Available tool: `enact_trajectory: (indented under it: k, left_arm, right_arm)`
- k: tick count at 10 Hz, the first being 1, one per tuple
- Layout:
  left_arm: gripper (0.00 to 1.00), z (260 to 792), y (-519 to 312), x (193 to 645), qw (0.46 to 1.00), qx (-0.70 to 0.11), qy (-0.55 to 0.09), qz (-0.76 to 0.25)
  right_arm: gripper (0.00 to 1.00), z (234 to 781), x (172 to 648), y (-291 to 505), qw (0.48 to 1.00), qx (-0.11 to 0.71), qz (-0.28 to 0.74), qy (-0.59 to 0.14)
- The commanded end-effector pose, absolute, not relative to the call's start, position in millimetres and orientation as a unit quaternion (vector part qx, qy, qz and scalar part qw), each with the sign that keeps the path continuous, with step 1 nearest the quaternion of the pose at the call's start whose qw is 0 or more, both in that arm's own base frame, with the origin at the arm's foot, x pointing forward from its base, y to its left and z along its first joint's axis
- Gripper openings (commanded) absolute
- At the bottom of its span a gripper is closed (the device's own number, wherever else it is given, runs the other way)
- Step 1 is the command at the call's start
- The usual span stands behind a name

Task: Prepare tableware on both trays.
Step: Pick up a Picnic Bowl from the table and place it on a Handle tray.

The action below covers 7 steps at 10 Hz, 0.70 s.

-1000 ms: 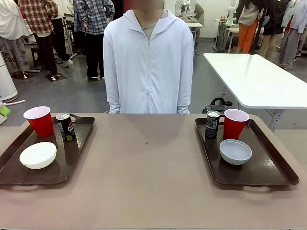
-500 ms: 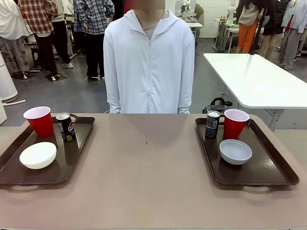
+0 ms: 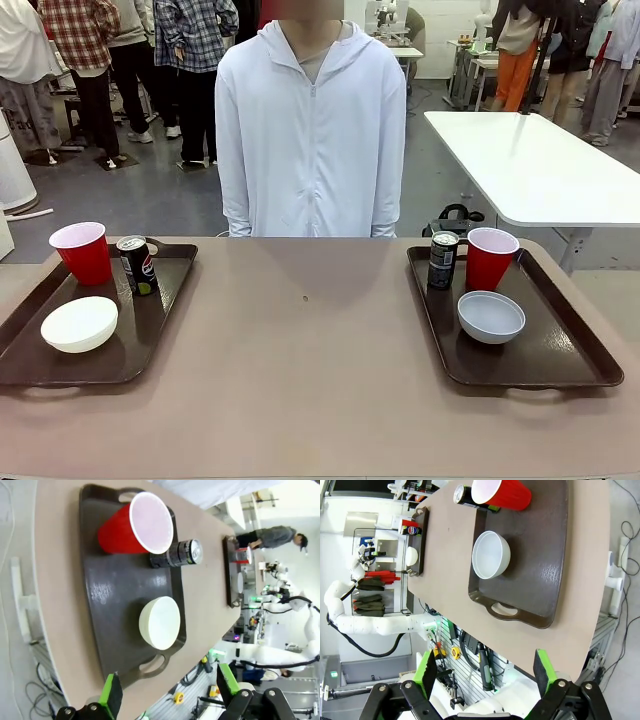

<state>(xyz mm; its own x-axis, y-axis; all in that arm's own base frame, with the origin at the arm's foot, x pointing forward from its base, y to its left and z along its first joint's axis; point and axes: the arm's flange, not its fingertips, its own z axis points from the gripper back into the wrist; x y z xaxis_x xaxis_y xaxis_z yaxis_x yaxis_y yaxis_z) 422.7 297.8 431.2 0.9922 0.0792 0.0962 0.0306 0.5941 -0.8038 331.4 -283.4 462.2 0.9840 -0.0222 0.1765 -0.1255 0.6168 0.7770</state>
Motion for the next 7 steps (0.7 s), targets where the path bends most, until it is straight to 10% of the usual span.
enact_trajectory:
  k: [1,7]
  left_arm:
    - [1.0,438.2,299.4,426.7,0.882,-0.465,-0.078,-0.001]
    - [1.0,435.2,297.6,424.1,0.887,-0.457,-0.065,0.01]
  right_arm:
    - [1.0,463.9,332.5,-281.6,0.895,0.438,0.019,-0.083]
    - [1.0,463.9,332.5,-281.6,0.895,0.438,0.019,-0.083]
